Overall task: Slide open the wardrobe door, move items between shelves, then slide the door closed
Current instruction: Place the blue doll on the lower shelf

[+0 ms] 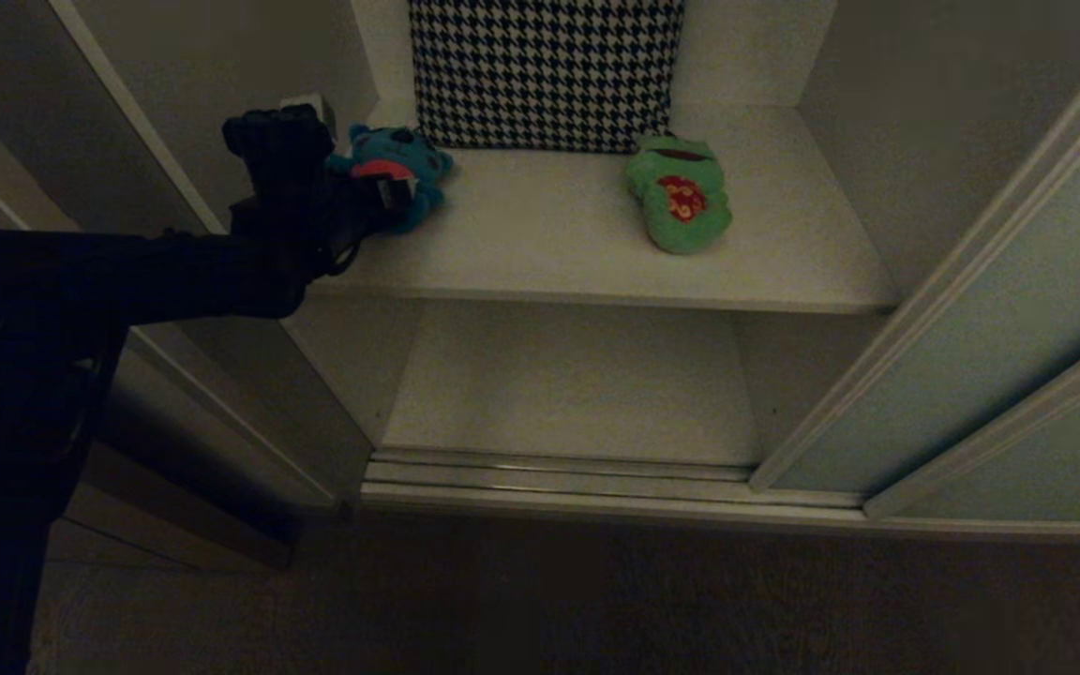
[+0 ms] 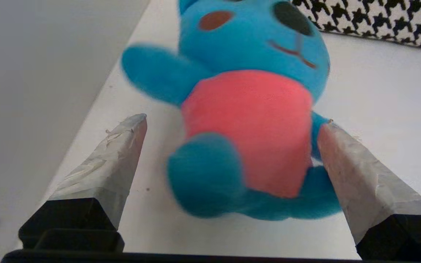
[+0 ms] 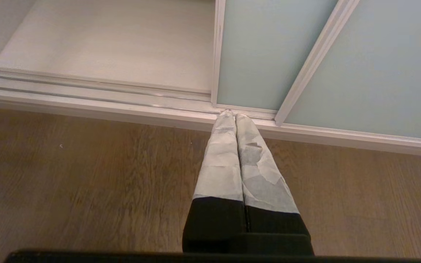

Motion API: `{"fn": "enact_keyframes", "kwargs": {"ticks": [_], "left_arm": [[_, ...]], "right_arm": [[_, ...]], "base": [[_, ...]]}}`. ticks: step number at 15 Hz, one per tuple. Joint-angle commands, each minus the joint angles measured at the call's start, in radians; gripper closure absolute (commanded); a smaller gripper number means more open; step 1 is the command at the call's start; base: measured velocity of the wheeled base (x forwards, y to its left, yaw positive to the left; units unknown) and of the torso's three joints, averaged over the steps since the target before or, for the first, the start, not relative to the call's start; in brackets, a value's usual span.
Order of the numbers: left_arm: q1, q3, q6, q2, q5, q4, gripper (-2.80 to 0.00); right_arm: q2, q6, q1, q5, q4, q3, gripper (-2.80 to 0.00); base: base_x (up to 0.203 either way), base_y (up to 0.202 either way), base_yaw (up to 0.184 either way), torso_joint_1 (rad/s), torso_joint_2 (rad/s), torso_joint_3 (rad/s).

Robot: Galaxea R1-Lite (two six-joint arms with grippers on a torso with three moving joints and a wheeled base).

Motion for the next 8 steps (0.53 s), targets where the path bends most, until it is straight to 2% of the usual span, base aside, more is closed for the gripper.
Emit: {"fn": "enact_keyframes", "kwargs": {"ticks": [1,6,8], "left_arm": [[0.0,0.0,-0.017,0.021,-0.001,-0.02,-2.8],[-0.002,-0.002,-0.057,0.039,-0.016,-0.027,-2.8],[-0.003,-0.004,-0.063,0.042,-0.045,-0.037,-2.8]], "right_arm": [[0.001,0.0,-0.001,0.0,-0.001,0.0,0.0],[0.001,0.001,-0.001,0.0,-0.001,0.0,0.0],[0.001,0.0,-0.001,0.0,-0.001,0.0,0.0]], "base": [[0.0,0.0,0.0,0.0,0.0,0.0],[0.0,0.0,0.0,0.0,0.0,0.0],[0.0,0.0,0.0,0.0,0.0,0.0]]}}
